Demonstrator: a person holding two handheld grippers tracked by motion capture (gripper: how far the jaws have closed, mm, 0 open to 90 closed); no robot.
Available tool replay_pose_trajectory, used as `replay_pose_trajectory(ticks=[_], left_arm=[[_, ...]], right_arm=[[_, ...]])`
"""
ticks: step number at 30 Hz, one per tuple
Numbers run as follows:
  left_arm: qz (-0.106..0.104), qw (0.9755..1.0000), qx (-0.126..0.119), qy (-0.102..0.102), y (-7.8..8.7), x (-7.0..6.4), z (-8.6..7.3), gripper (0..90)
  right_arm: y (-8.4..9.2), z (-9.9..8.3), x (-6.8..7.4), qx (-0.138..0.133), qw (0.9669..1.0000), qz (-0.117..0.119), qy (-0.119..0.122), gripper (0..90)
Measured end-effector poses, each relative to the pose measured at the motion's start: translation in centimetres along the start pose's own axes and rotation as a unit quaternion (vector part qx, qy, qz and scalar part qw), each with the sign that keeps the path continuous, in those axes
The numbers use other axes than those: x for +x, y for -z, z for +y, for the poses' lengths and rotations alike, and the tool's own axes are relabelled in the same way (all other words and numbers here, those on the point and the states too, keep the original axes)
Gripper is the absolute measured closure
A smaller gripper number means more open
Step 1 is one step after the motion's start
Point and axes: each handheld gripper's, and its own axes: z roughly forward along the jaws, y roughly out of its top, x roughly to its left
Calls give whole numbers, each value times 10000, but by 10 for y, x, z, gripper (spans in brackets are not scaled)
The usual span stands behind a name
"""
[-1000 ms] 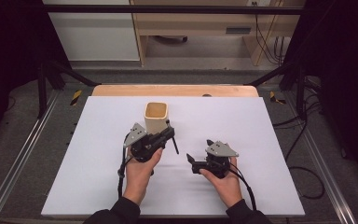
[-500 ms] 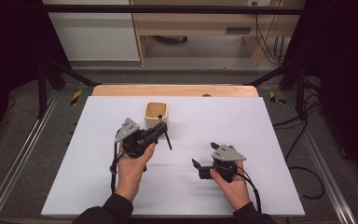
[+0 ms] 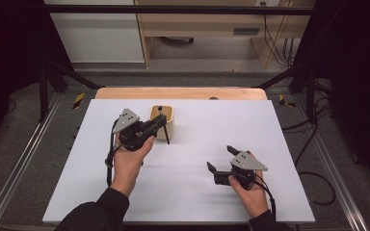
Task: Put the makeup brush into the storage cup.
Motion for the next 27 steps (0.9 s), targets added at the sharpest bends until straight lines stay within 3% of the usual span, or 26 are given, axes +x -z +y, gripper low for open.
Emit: replay_pose_trajectory(ticks=[7,10,14,17,21,27], left_arm=[[34,9999,94,-89,-4,-2,6,839],[66,9998,80,-157,-3,-3,9,839],[134,9996,-12,-228,1,1,20,839],[175,9994,1,-300,2,4,28,839],[229,9981,183,-544,-1,6,31,839],[248,9981,156,-547,-4,8,39,839]], right_arm=[[13,-5,-11,-300,9990,-228,219,102],[16,-8,-15,-312,9992,-224,105,94],[22,-15,-21,-246,9989,-406,64,95],[30,-18,-28,-266,9986,-443,-116,92],[34,-21,-31,-297,9988,-381,-94,86],[42,-26,-36,-286,9984,-481,-86,74]])
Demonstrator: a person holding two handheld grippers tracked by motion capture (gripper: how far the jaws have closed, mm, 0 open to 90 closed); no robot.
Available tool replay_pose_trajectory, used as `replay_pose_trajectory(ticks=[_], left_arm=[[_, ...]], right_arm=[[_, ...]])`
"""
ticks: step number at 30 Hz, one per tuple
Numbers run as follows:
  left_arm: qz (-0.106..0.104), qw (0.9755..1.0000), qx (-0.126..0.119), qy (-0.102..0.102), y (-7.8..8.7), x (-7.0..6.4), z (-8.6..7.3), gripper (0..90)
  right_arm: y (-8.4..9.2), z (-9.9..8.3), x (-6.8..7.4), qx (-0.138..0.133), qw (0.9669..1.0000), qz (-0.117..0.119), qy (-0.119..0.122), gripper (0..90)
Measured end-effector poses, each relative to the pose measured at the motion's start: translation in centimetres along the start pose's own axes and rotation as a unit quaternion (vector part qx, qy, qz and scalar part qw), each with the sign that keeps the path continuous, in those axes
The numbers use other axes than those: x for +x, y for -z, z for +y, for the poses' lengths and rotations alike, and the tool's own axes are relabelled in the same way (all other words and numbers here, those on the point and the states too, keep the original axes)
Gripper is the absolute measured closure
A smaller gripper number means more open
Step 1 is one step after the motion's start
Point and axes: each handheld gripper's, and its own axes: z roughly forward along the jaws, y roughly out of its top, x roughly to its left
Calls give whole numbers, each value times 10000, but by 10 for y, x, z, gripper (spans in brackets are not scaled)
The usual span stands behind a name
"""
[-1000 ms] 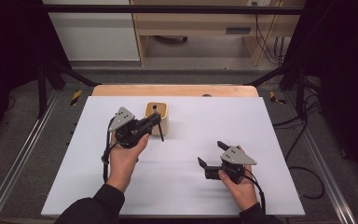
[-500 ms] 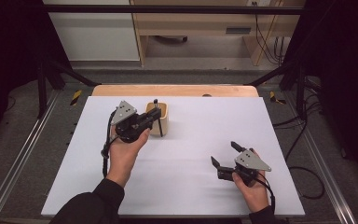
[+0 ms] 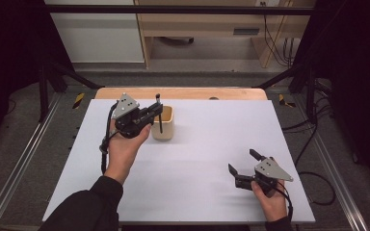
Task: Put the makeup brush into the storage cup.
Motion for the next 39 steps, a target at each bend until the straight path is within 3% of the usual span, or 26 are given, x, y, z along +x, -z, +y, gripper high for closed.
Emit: replay_pose_trajectory(ticks=[2,5,7,14,18,35,39], left_arm=[[28,10000,43,-83,-2,1,2,839],[21,10000,96,-5,-6,3,1,838],[63,9999,146,-65,-7,5,0,839],[233,9997,-46,57,-4,15,6,839],[362,9993,-106,60,-6,22,11,838],[625,9976,-274,-101,-15,34,19,838],[649,9973,-346,0,-17,37,18,838]], right_arm=[[2,0,-2,-8,10000,-62,56,74],[2,-2,-4,-22,9999,-103,136,60],[2,-2,-5,-7,9999,-105,105,57],[4,-2,-6,17,10000,-33,-41,53],[6,-3,-8,43,9997,142,-213,71],[6,-2,-11,47,9992,124,-382,33],[6,-2,-10,38,9992,139,-361,31]])
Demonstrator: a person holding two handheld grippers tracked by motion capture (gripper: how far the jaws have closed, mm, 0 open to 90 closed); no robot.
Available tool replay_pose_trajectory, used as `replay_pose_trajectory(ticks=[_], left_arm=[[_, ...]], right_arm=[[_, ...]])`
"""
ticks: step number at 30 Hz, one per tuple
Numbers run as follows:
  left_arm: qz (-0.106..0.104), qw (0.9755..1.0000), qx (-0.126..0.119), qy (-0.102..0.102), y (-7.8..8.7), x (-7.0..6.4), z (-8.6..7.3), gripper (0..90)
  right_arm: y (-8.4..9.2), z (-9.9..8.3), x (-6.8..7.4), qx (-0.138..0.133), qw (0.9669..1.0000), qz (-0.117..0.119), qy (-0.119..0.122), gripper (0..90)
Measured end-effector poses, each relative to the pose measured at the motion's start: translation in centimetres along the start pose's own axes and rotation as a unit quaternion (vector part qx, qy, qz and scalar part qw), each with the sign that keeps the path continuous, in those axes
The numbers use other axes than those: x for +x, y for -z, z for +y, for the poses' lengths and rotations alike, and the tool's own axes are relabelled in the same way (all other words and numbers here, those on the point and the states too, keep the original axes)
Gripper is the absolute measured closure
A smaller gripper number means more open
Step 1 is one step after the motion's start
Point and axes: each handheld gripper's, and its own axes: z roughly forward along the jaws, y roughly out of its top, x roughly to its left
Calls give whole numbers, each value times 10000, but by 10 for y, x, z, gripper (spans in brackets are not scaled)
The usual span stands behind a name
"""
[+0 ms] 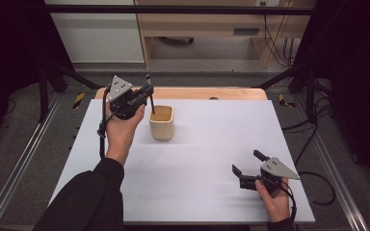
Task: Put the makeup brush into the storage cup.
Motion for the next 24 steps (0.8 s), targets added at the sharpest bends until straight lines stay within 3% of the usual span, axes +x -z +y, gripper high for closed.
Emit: replay_pose_trajectory(ticks=[24], left_arm=[[226,9996,-158,-31,-9,4,0,837]], right_arm=[[1,0,0,-18,10000,29,-27,32]])
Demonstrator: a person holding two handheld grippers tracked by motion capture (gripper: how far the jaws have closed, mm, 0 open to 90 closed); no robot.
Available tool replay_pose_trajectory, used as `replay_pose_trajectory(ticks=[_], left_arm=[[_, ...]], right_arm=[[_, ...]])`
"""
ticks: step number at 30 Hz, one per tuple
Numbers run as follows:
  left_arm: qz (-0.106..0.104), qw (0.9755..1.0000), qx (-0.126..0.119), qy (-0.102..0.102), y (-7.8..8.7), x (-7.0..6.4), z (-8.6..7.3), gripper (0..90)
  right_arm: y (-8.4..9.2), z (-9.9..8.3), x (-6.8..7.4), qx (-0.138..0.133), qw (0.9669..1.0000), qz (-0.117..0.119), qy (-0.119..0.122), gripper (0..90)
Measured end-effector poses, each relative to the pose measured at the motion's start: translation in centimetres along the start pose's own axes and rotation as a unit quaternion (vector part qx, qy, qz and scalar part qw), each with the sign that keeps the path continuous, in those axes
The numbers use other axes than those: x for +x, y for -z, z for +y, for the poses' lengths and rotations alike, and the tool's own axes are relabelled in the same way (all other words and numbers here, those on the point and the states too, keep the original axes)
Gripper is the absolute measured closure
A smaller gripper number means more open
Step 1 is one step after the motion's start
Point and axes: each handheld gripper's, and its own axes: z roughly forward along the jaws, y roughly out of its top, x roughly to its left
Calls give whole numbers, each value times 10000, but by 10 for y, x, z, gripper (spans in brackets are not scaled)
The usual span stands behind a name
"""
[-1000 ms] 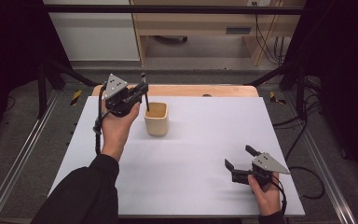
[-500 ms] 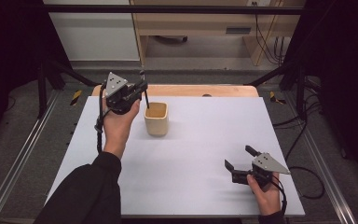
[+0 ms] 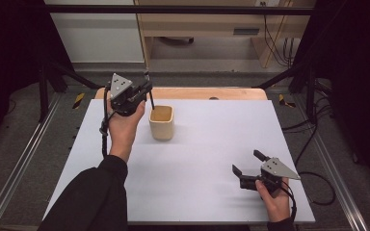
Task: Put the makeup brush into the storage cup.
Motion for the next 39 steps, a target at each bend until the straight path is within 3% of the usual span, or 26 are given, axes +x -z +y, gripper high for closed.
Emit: replay_pose_trajectory(ticks=[15,25,29,39], left_arm=[[18,10000,-41,76,-12,-4,-5,837],[27,10000,-22,10,-17,-5,-9,837],[38,10000,-31,27,-17,-4,-10,837],[36,10000,-2,26,-23,-6,-15,837]], right_arm=[[6,1,-8,-270,9995,-117,59,32],[9,1,-10,-545,9977,-198,364,30],[8,0,-8,-585,9971,-220,443,31],[7,-1,-8,-528,9978,-136,376,26]])
